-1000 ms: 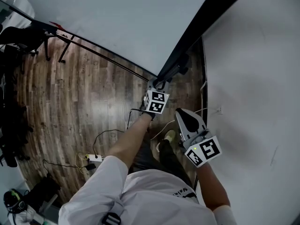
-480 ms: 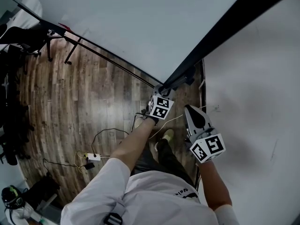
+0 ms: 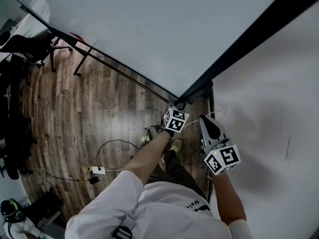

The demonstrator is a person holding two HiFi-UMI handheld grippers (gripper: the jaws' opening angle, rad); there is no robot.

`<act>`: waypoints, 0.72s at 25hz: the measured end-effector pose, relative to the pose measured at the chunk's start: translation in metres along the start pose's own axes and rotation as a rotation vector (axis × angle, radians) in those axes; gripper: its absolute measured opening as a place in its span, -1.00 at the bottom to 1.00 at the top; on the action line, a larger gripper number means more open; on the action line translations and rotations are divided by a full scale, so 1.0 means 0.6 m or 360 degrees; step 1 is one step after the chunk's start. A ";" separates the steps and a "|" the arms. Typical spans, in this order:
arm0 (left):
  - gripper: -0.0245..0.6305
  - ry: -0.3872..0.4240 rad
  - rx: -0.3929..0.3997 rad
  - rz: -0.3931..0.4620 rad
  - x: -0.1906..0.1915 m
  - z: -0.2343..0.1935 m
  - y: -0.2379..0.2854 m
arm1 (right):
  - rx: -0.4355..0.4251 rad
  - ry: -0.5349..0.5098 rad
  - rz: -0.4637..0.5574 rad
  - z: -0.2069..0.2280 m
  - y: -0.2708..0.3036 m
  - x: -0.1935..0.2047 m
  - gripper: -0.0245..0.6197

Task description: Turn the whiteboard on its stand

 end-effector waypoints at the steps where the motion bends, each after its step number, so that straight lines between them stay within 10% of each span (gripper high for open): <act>1: -0.62 -0.0012 -0.0013 -0.0001 0.001 0.004 -0.001 | 0.0007 0.0001 0.0006 0.002 -0.009 -0.001 -0.87; 18: -0.59 -0.0054 -0.0028 -0.0064 0.000 -0.010 -0.007 | -0.0033 -0.0015 -0.0006 0.012 -0.038 -0.009 -0.87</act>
Point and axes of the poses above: the fingertips, and each gripper's own axes: y forward along the fingers, z to its right, x out of its underside, the point moved 1 cm from there along -y, backward along the fingers, and after that the axes turned 4 degrees about y, right-handed, at the moved point
